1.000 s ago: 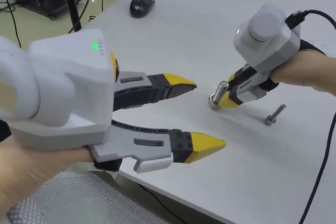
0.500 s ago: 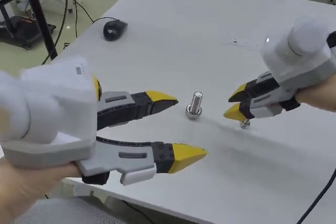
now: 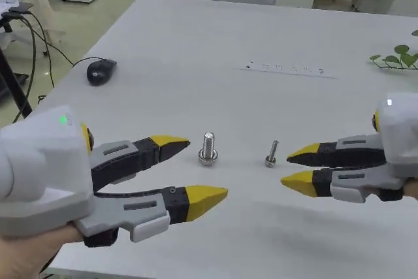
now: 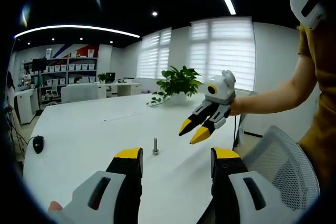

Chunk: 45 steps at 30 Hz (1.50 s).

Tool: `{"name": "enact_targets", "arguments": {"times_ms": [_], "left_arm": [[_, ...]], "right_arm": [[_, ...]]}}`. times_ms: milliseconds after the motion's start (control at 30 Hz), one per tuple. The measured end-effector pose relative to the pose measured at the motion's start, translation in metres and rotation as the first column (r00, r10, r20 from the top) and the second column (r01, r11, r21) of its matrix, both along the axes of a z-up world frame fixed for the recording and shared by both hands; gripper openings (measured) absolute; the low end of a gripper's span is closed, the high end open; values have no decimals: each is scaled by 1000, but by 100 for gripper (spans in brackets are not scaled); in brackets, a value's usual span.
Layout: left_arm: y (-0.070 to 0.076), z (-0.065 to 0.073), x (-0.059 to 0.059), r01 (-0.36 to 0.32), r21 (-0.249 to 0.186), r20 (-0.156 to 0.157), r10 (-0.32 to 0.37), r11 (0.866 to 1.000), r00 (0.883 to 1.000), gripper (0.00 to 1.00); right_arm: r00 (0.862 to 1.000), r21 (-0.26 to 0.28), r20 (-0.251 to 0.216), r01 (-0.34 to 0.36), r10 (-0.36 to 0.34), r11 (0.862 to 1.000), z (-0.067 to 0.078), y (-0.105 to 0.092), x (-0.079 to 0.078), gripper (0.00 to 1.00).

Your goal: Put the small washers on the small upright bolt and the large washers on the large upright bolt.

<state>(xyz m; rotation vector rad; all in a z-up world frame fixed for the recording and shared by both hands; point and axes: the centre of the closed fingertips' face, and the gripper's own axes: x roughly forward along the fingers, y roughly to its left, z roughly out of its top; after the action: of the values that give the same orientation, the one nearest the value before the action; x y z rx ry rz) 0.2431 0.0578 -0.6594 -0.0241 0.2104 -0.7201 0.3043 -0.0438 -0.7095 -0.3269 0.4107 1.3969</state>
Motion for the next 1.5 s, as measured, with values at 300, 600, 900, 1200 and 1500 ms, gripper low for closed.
{"name": "enact_targets", "arguments": {"times_ms": [300, 600, 900, 1200, 1500], "left_arm": [[7, -2, 7, -61, -12, -8, 61, 998, 998, 51], [10, 8, 1, -121, -54, 26, 123, 991, 992, 53], [22, -9, -7, -138, 0, 9, 138, 990, 990, 56], [27, -27, -11, -155, 53, -47, 157, 987, 986, 58], [21, -32, -15, -130, 77, -58, 135, 989, 989, 58]], "right_arm": [[992, 153, -64, 118, -109, 981, 0, -31, -9, 37], [984, 306, -68, 179, -166, 935, 13, -42, -22, 52], [980, 261, -52, 201, -194, 944, -3, -55, -33, 66], [984, 228, -38, 180, -176, 957, -10, -54, -40, 66], [980, 242, -37, 197, -194, 950, -7, -55, -40, 67]]}}
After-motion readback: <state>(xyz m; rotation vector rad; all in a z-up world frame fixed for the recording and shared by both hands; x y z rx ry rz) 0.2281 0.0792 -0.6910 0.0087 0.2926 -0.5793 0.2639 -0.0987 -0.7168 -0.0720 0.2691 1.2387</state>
